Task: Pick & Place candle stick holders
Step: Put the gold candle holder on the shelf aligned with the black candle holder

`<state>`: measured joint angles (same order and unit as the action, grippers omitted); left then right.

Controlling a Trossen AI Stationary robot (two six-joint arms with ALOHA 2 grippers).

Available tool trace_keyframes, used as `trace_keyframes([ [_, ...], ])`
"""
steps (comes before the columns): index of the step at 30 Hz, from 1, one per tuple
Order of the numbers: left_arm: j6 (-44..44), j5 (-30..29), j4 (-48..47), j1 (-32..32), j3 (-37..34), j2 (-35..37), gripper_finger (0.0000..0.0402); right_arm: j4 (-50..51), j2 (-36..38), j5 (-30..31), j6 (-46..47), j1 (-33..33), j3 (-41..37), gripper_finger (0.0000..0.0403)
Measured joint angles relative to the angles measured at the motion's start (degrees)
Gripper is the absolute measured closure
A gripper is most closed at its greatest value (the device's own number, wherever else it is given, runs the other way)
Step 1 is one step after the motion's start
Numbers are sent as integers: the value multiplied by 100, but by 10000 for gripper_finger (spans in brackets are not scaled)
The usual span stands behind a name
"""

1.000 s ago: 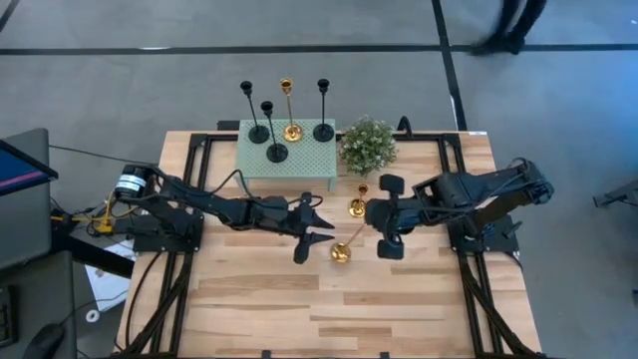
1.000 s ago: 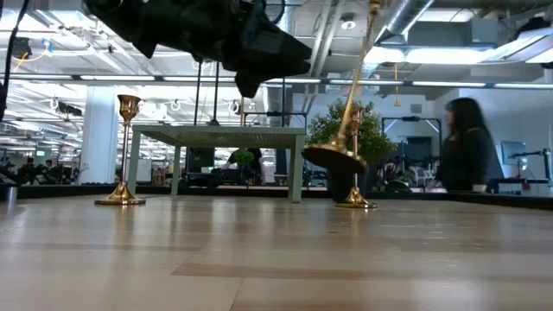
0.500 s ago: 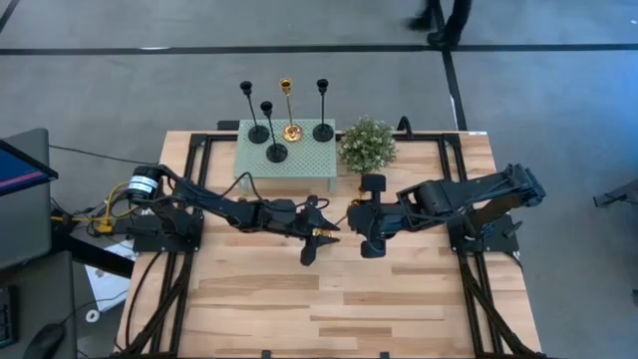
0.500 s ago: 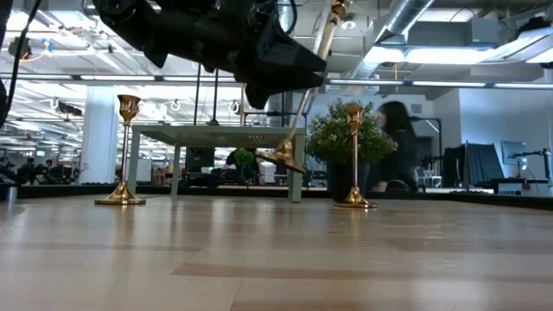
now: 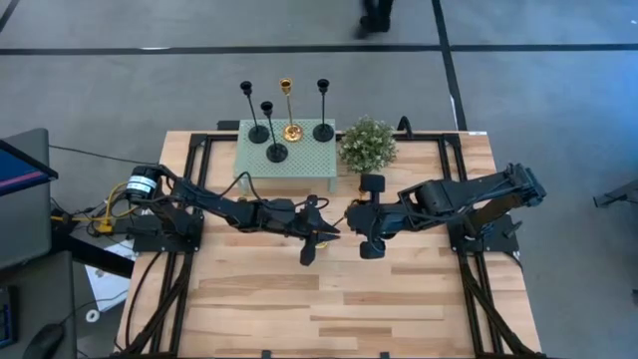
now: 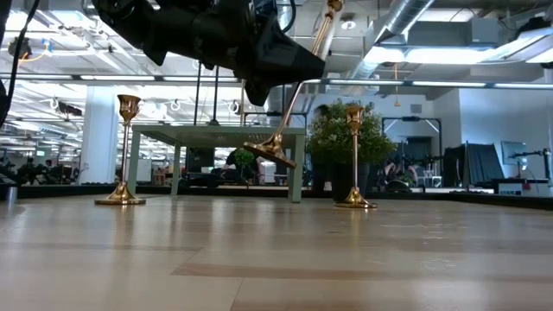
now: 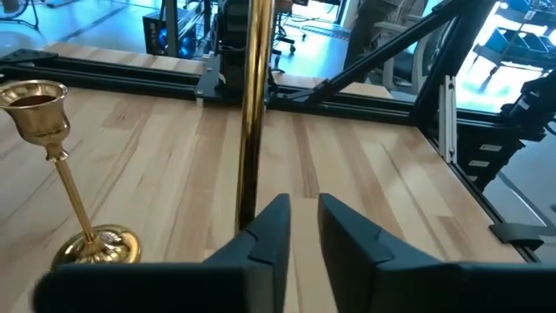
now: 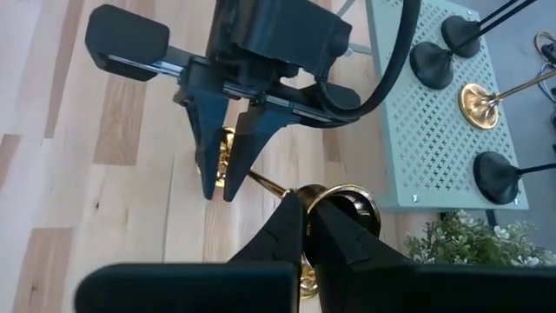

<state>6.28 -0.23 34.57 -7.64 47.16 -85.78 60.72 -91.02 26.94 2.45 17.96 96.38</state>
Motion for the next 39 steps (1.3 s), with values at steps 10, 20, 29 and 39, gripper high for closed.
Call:
trace_keyframes([
  [10,-36,17,4,-2,0,0,396,10,0,14,46,175,0,403],
  [20,-348,22,0,-7,0,-4,399,93,2,22,88,291,0,403],
  [29,-450,-26,-2,19,0,-4,396,559,7,-217,641,358,0,403],
  [39,-435,-34,-2,4,-2,-4,349,464,7,-353,658,417,0,403],
])
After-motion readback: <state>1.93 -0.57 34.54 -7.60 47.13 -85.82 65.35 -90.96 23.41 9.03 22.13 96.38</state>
